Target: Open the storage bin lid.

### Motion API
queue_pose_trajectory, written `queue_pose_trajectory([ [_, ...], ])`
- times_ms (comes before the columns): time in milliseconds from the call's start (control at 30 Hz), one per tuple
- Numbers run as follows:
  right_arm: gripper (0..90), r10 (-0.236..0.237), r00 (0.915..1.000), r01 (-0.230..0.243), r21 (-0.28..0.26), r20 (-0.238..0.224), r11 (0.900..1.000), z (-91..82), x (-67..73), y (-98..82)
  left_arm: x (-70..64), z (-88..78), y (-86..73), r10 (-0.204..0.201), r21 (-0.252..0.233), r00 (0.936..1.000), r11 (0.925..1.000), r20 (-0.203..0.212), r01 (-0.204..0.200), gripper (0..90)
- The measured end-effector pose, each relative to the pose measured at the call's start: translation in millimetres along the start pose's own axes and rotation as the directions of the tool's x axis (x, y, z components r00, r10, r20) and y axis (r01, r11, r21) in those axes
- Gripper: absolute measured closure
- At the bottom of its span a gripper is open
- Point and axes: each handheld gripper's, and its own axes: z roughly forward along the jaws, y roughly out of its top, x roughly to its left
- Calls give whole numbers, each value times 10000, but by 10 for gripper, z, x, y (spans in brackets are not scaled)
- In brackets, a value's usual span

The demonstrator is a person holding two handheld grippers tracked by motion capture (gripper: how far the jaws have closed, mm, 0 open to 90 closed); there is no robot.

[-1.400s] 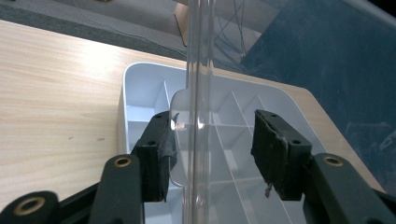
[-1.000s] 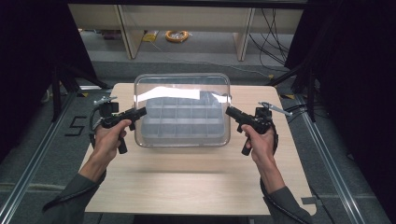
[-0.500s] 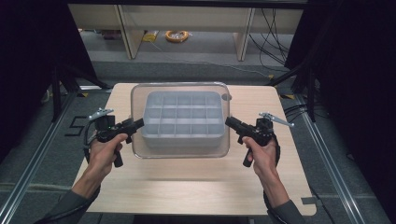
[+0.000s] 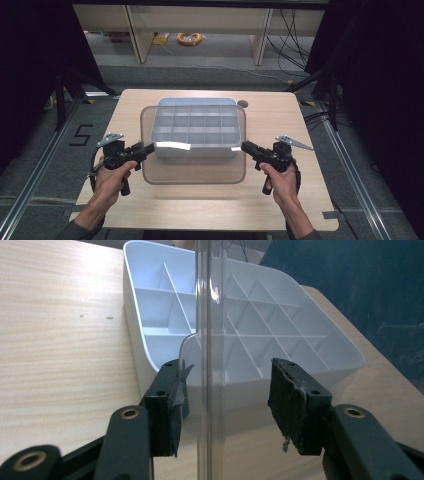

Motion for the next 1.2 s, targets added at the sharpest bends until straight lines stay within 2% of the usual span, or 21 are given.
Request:
queue_pose_trajectory([
  [33,736,274,9996,-275,149,56,9995,-16,25,-23,1,-6,-16,15,3,10000,10000,-9,-15,493],
  [67,736,116,9999,-118,195,91,9997,-25,24,-41,1,-13,-32,-5,4,10000,10000,1,5,493],
  [100,736,363,9993,-364,243,73,9990,-32,39,-65,3,-20,-48,9,20,10000,10000,8,-9,493],
  [133,737,138,9999,-140,211,104,9997,-33,18,-83,6,-24,-64,8,50,10000,10000,11,-8,494],
  [233,737,515,9987,-514,375,-5,9980,-50,42,-134,22,-27,-116,-22,204,10000,9998,37,21,495],
  [267,737,239,9997,-240,385,37,9990,-50,16,-148,21,-28,-137,-41,223,10000,9997,10,40,495],
  [300,737,318,9995,-318,412,8,9986,-49,19,-166,19,-30,-157,-52,223,10000,9997,4,51,495],
  [333,736,145,9998,-148,382,97,9992,-48,7,-180,20,-34,-176,-28,238,10000,9997,22,28,495],
  [400,736,176,9998,-174,437,-33,9989,-45,-2,-213,27,-49,-210,-47,298,10000,9995,32,46,497],
  [467,736,319,9994,-326,556,134,9979,-64,20,-234,35,-64,-240,-68,348,10000,9994,12,68,497],
  [500,736,526,9986,-528,595,47,9968,-69,38,-249,39,-69,-254,-120,326,9999,9994,38,119,497],
  [567,736,299,9995,-303,595,84,9978,-72,36,-275,47,-83,-278,-135,364,9999,9992,25,134,497],
  [600,736,575,9983,-580,688,94,9959,-78,58,-291,50,-89,-291,-138,386,9999,9992,25,137,497],
  [633,736,368,9993,-368,687,27,9970,-79,45,-301,50,-96,-302,-140,458,9999,9989,-1,140,497],
  [767,736,288,9995,-293,720,84,9970,-91,47,-348,53,-128,-346,-119,565,9999,9983,8,118,497],
  [800,736,525,9985,-535,801,146,9954,-103,78,-360,56,-138,-356,-117,579,9999,9983,10,116,497],
  [900,736,336,9994,-337,821,28,9961,-133,100,-403,65,-164,-388,-188,644,9997,9978,134,179,496],
  [967,736,661,9978,-661,922,27,9935,-157,133,-432,65,-181,-410,-145,776,9998,9969,136,134,496],
  [1000,736,383,9993,-385,911,35,9951,-160,107,-446,60,-184,-423,-184,800,9998,9966,104,175,497],
  [1033,736,720,9974,-725,1003,89,9923,-172,138,-463,59,-189,-437,-183,876,9998,9960,89,174,497],
  [1200,728,709,9974,-715,1096,93,9914,-208,133,-533,77,-183,-515,-321,1122,9991,9933,288,286,500],
])
